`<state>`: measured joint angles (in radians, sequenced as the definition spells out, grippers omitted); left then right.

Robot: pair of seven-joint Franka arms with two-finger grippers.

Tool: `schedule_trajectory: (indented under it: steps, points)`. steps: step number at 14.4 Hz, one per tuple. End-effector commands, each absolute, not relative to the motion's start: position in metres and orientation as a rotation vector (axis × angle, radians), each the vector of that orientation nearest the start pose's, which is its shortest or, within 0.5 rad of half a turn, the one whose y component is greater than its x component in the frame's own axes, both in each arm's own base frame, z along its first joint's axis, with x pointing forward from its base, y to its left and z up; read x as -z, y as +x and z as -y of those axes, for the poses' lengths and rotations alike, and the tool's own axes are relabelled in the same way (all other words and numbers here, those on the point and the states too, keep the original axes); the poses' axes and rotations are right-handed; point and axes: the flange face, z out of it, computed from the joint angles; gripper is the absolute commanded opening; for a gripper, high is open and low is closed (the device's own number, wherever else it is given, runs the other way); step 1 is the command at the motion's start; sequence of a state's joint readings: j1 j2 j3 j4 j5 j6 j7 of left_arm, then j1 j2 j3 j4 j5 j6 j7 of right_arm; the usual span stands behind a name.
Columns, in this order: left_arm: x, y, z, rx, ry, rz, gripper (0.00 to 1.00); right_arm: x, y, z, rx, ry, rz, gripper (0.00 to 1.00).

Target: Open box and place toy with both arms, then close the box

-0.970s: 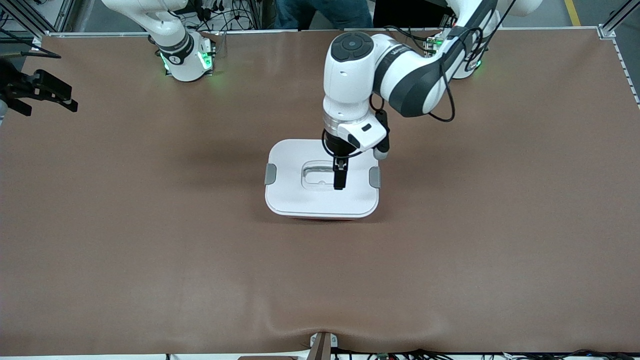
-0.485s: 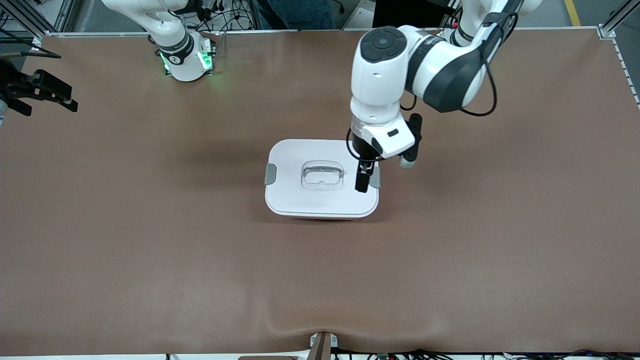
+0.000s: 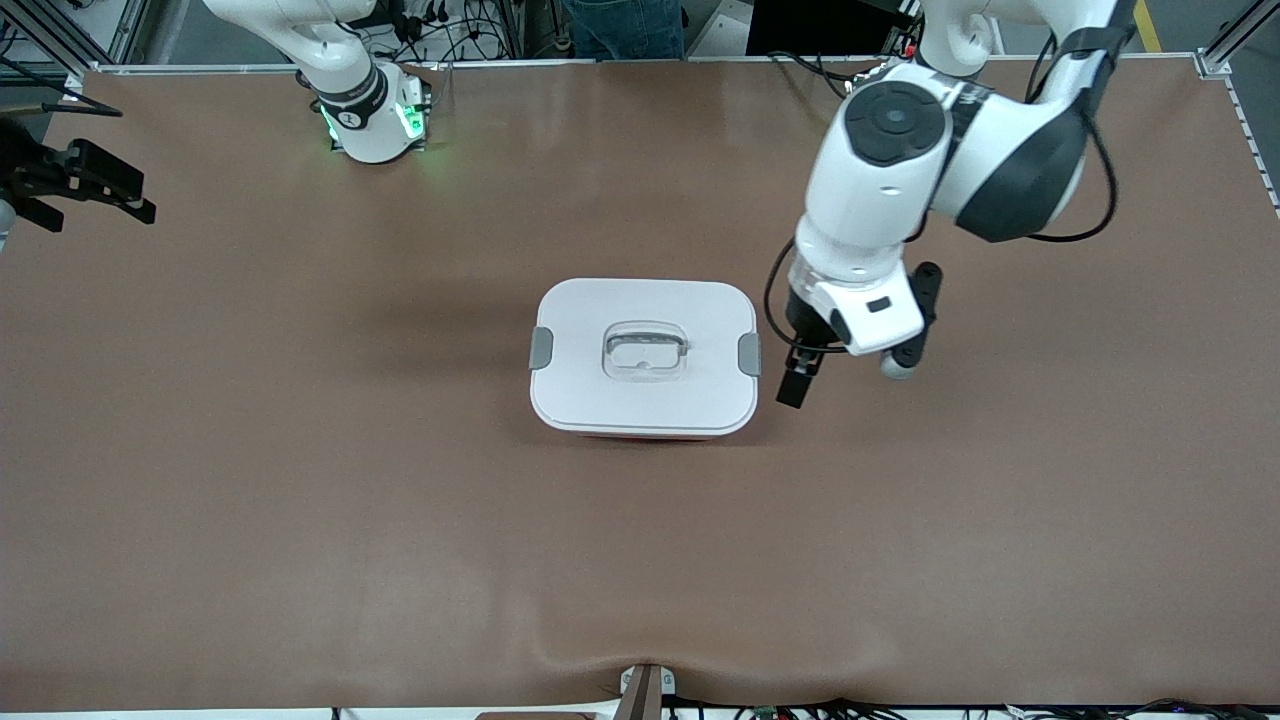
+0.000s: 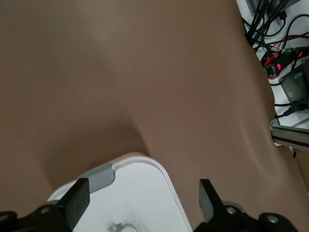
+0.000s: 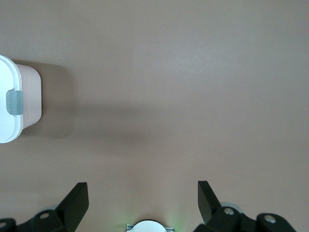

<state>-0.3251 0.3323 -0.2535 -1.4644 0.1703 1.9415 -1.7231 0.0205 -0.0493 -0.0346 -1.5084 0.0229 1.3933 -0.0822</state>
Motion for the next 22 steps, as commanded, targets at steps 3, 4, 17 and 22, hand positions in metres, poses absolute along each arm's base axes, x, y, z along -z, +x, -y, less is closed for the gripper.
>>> schedule_trajectory:
  steps: [3,4,17,22]
  points:
    - [-0.541,0.597,0.289,0.221,-2.813,1.61,1.0,-0.67,0.52,0.003,-0.093,-3.125,0.105,1.0]
    - [-0.543,0.602,0.271,0.196,-2.827,1.561,1.0,-0.67,0.52,0.003,-0.093,-3.125,0.108,1.0]
    - [-0.635,0.592,0.064,0.169,-3.079,0.745,1.0,-0.671,0.521,-0.001,-0.074,-3.126,0.117,1.0]
    - [-0.661,0.564,0.007,0.1,-3.176,0.388,1.0,-0.672,0.52,0.001,-0.074,-3.126,0.117,1.0]
